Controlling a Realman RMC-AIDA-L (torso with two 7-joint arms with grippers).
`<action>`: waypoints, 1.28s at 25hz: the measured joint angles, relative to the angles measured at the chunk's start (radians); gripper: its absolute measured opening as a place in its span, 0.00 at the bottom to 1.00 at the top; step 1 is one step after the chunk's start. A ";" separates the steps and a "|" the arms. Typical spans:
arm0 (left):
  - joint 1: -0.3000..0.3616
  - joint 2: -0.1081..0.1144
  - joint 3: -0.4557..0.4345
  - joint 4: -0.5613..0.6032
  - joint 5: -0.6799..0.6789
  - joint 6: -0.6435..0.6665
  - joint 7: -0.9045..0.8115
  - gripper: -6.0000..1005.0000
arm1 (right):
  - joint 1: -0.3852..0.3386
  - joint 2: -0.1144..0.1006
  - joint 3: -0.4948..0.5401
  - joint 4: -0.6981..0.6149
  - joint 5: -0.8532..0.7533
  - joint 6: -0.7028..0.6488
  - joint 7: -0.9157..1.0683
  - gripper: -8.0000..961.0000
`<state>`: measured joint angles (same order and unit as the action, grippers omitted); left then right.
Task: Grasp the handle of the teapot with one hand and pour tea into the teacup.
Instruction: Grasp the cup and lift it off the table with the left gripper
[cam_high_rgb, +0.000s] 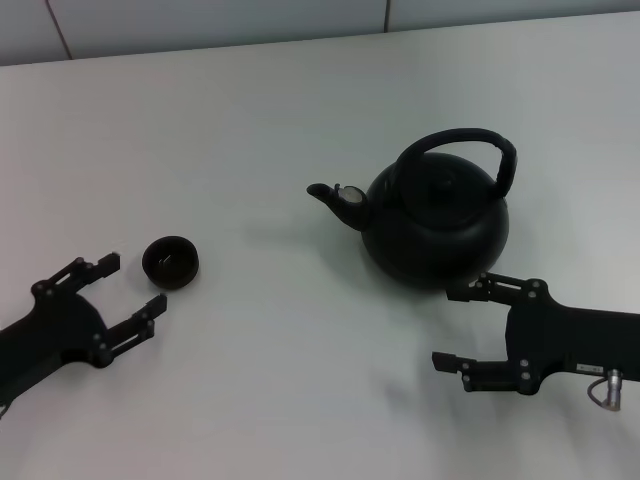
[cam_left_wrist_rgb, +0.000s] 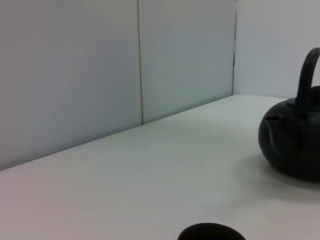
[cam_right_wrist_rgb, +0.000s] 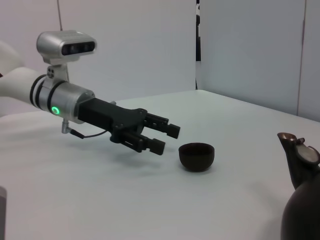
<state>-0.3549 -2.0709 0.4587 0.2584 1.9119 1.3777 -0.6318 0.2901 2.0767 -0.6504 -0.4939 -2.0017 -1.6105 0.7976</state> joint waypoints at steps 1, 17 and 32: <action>-0.015 0.000 0.000 -0.013 -0.004 -0.021 0.000 0.77 | -0.001 0.000 0.000 0.000 0.000 0.000 0.000 0.85; -0.119 -0.001 0.001 -0.083 0.002 -0.139 0.000 0.74 | 0.002 0.000 0.000 0.000 0.000 -0.008 0.000 0.85; -0.143 -0.001 0.025 -0.093 0.005 -0.168 -0.001 0.71 | 0.009 0.000 0.000 0.020 0.001 -0.005 0.003 0.85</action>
<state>-0.4979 -2.0721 0.4832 0.1652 1.9173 1.2094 -0.6329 0.2989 2.0766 -0.6503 -0.4741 -2.0011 -1.6157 0.8005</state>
